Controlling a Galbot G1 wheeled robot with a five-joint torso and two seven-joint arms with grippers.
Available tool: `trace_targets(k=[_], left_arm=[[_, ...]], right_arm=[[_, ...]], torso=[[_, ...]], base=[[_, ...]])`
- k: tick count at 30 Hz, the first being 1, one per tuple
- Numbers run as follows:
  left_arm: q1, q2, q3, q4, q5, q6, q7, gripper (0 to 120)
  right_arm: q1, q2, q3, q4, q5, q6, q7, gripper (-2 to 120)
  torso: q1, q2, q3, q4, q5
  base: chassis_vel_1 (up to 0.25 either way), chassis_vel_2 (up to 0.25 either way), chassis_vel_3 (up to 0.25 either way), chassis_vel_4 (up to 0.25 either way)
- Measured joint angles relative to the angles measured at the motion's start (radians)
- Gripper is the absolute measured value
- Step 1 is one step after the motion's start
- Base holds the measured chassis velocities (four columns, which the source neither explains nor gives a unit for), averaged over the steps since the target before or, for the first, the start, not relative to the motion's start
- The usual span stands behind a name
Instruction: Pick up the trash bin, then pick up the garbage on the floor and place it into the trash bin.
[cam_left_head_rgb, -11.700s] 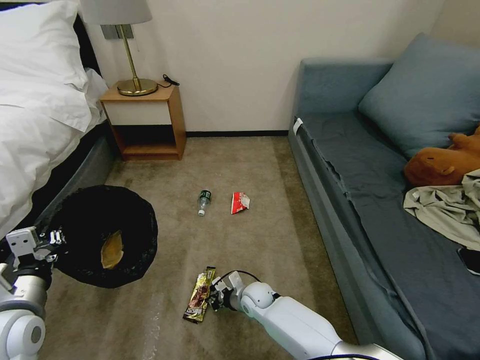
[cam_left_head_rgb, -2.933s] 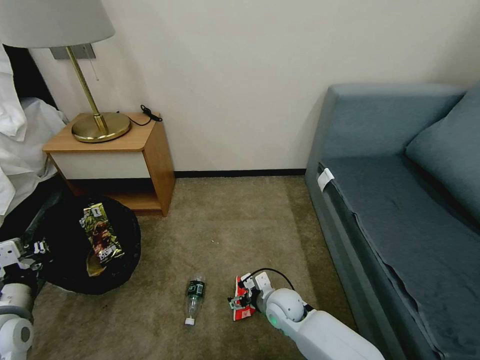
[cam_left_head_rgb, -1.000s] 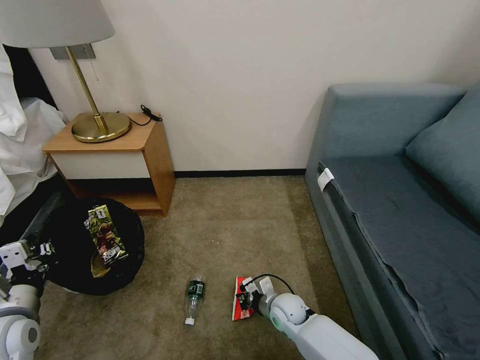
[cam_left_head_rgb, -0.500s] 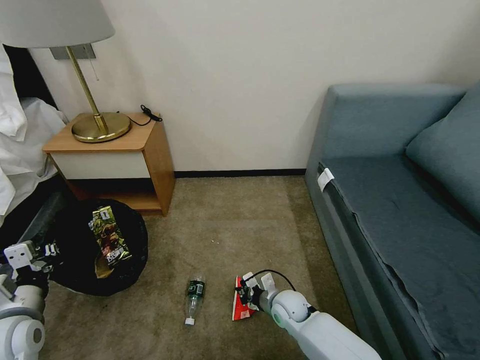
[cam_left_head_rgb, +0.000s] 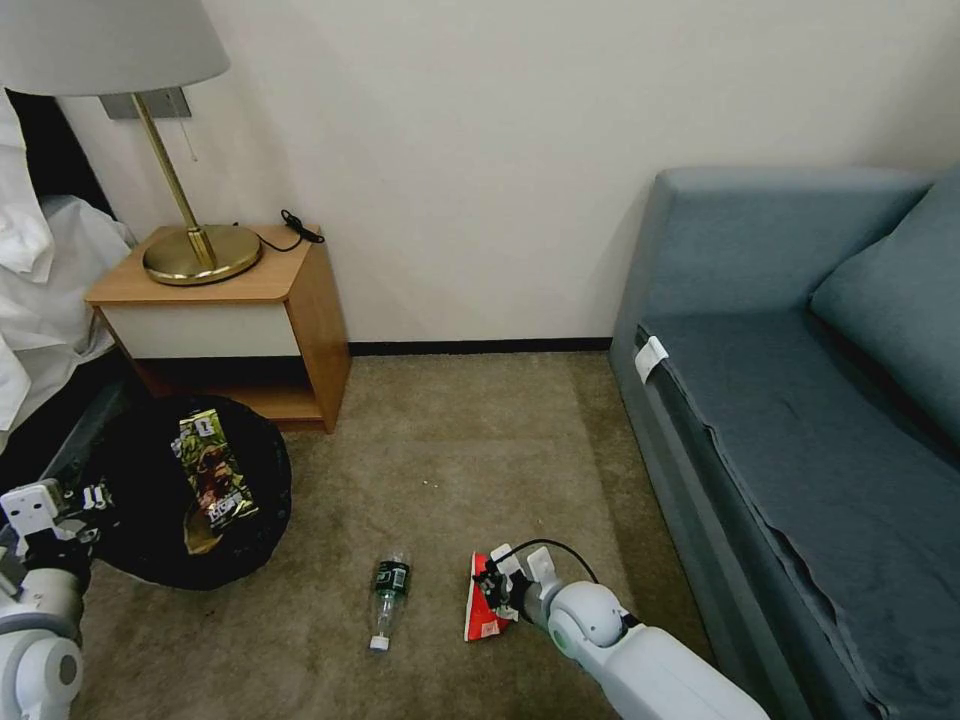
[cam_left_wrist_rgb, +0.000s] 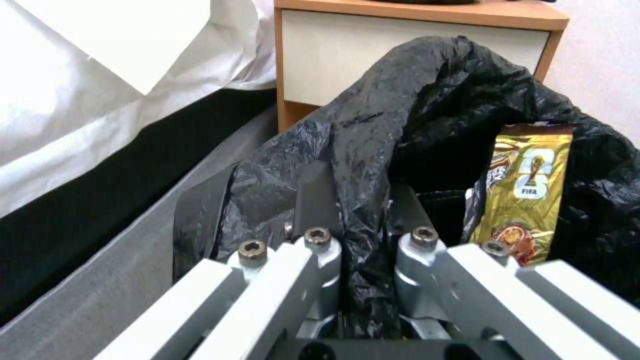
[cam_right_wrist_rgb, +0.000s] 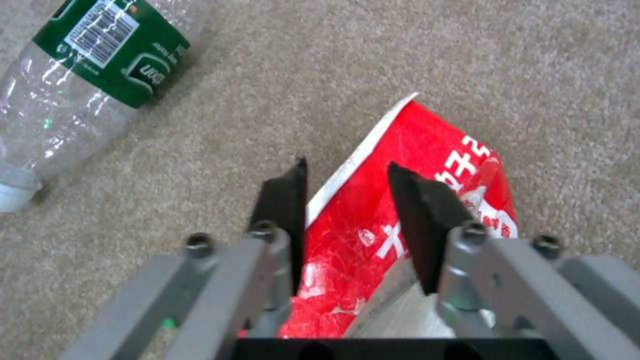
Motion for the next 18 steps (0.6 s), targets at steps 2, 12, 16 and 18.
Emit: trace_targets(k=[2, 12, 16, 18], left_arm=[[0.0, 0.001, 0.0, 0.0, -0.001, 0.0, 0.0, 5], [-0.002, 0.002, 0.001, 0.0, -0.001, 0.002, 0.001, 5], [-0.002, 0.002, 0.002, 0.001, -0.001, 0.002, 0.002, 5], [-0.002, 0.002, 0.002, 0.002, -0.001, 0.002, 0.002, 5]], right_arm=[[-0.002, 0.0, 0.0, 0.0, -0.002, 0.0, 0.0, 42], [-0.007, -0.002, 0.003, 0.002, -0.012, 0.002, 0.0, 77], [-0.008, -0.004, 0.007, 0.003, -0.018, 0.007, 0.0, 91], [-0.008, -0.005, 0.008, 0.005, -0.018, 0.008, 0.0, 92]], torso=[[0.0, 0.0, 0.0, 0.0, 0.0], [0.0, 0.0, 0.0, 0.0, 0.0001], [0.0, 0.0, 0.0, 0.0, 0.0], [0.0, 0.0, 0.0, 0.0, 0.0]], base=[[0.0, 0.0, 0.0, 0.0], [0.0, 0.0, 0.0, 0.0], [0.0, 0.0, 0.0, 0.0], [0.0, 0.0, 0.0, 0.0]])
